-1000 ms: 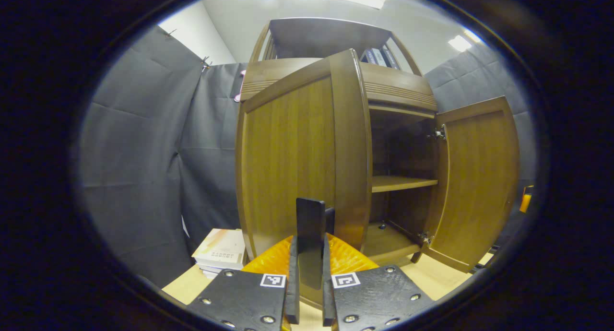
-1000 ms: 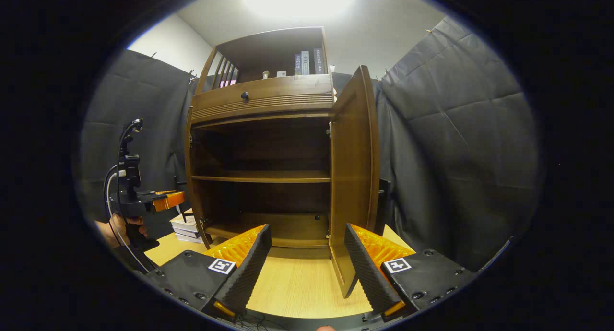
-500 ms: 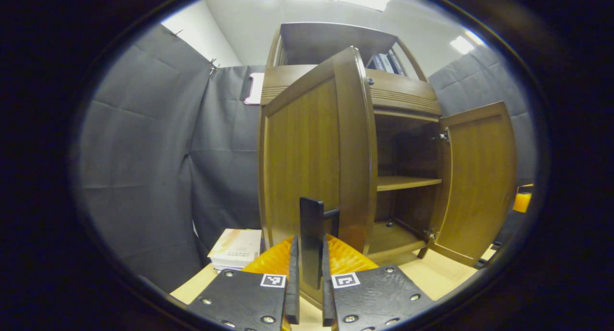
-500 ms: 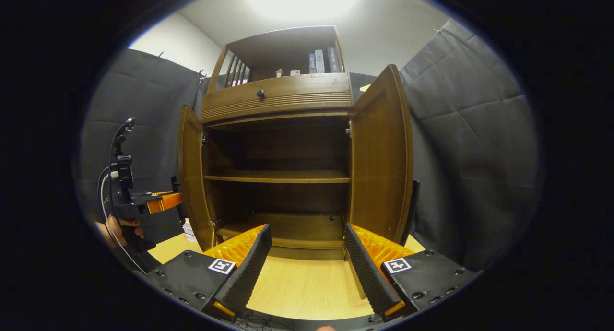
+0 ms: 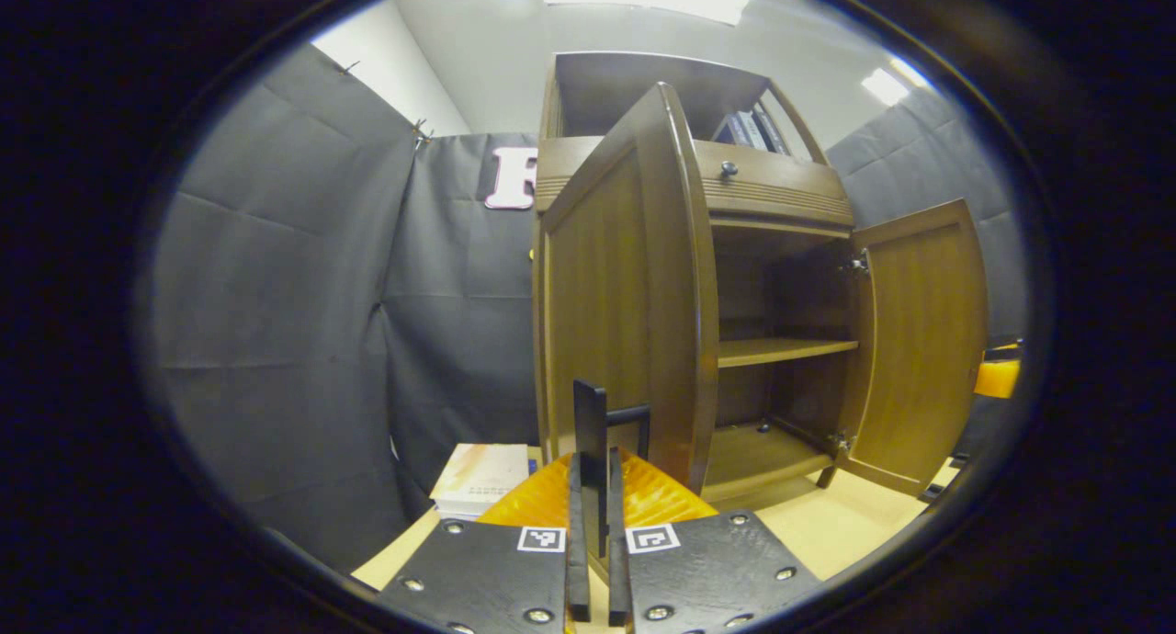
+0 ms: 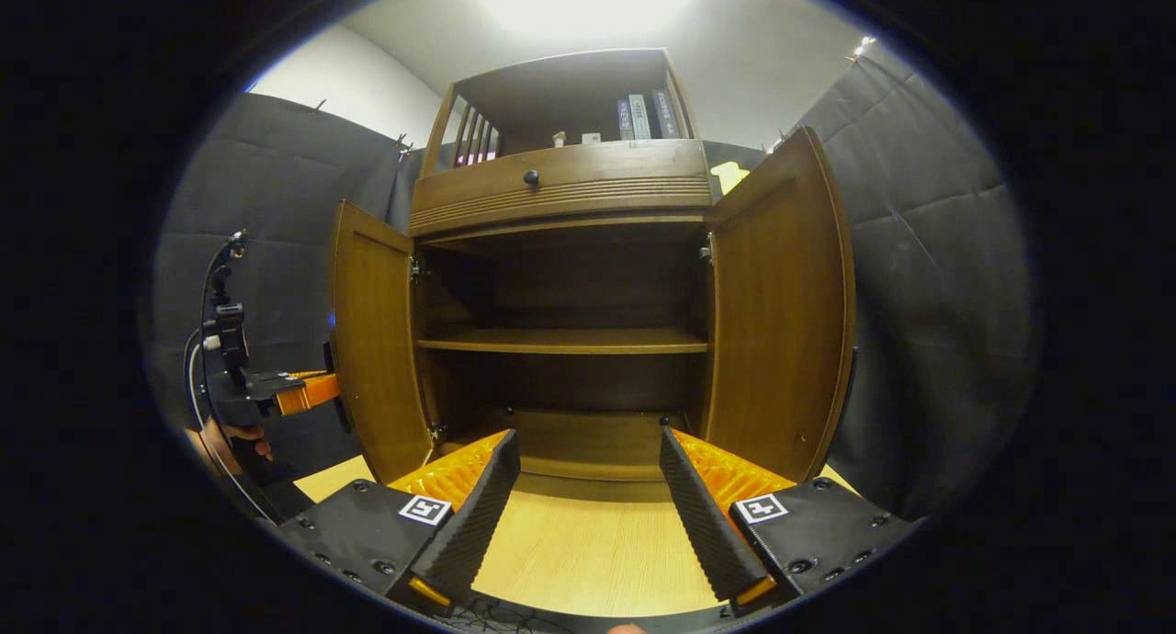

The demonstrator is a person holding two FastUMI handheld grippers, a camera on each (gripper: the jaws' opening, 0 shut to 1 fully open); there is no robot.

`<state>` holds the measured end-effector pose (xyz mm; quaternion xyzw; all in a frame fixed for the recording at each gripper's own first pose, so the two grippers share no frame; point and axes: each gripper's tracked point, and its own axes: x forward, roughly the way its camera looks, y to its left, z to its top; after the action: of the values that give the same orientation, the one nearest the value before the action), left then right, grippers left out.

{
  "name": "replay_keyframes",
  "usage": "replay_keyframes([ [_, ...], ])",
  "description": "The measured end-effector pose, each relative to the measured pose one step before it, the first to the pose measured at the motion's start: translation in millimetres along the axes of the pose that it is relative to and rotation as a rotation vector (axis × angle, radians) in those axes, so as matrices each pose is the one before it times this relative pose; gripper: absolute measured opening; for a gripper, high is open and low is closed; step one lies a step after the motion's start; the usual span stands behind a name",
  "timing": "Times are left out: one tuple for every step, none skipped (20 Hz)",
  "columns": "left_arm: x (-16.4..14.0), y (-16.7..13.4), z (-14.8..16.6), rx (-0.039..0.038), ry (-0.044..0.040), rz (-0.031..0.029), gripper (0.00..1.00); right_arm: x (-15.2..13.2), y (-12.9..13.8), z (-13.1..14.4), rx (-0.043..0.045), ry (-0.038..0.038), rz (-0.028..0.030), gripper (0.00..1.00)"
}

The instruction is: Open the right door of the double-door shoe cabinet with the right hand, and open the left door with the left hand.

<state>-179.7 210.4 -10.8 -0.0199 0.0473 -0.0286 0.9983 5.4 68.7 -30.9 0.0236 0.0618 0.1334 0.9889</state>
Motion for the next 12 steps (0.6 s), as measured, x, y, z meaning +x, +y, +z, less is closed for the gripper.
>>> replay_keyframes([
  [-2.77,7.83,0.2,-0.00166,-0.00134,0.00326,0.05,0.05,3.16,0.79,0.00053,-0.00192,0.00179,0.96],
  [-0.95,10.89,-3.37,-0.00018,0.00031,0.00437,0.07,1.7,3.83,0.64,0.00179,-0.00139,0.00214,0.96],
  [-0.62,6.65,0.89,0.00186,-0.00145,0.00866,0.1,0.61,3.3,0.51,0.0029,-0.00147,0.00137,0.92],
  [1.33,6.93,-1.13,0.00488,-0.00146,0.00966,0.12,0.54,4.3,-1.32,0.00222,0.00178,0.00147,0.92],
  [-0.53,3.58,0.45,-0.00239,0.001,-0.0008,0.14,0.78,3.08,-2.33,0.00088,0.00436,0.00049,0.96],
  [-1.66,3.72,-0.38,-0.00478,-0.00347,-0.00044,0.16,0.32,2.31,-0.31,-0.0006,0.00208,-0.00024,0.96],
  [-0.71,3.83,1.15,-0.00068,-0.00225,-0.00092,0.15,-0.1,2.6,0.0,-0.00241,0.00162,-0.00063,0.92],
  [0.43,5.78,1.77,0.00063,-0.00415,0.0041,0.16,0.9,2.26,0.28,-0.00207,0.00163,-0.00103,0.96],
  [-0.55,4.81,1.14,-0.002,-0.00435,0.00664,0.15,0.27,2.87,-1.07,-0.00086,0.00088,-0.00095,0.92],
  [-1.03,5.09,-0.31,-0.00486,-0.00463,0.00568,0.15,0.66,2.15,0.48,-0.00078,0.00059,-0.0001,0.96],
  [-2.15,4.86,0.06,-0.004,-0.00272,0.00711,0.15,1.29,2.28,0.17,-0.00241,0.00116,-0.00073,0.96],
  [-3.02,5.94,-1.16,-0.00094,-0.00068,0.00782,0.15,-0.31,3.35,-1.14,-0.00311,0.0018,-0.00076,0.96],
])
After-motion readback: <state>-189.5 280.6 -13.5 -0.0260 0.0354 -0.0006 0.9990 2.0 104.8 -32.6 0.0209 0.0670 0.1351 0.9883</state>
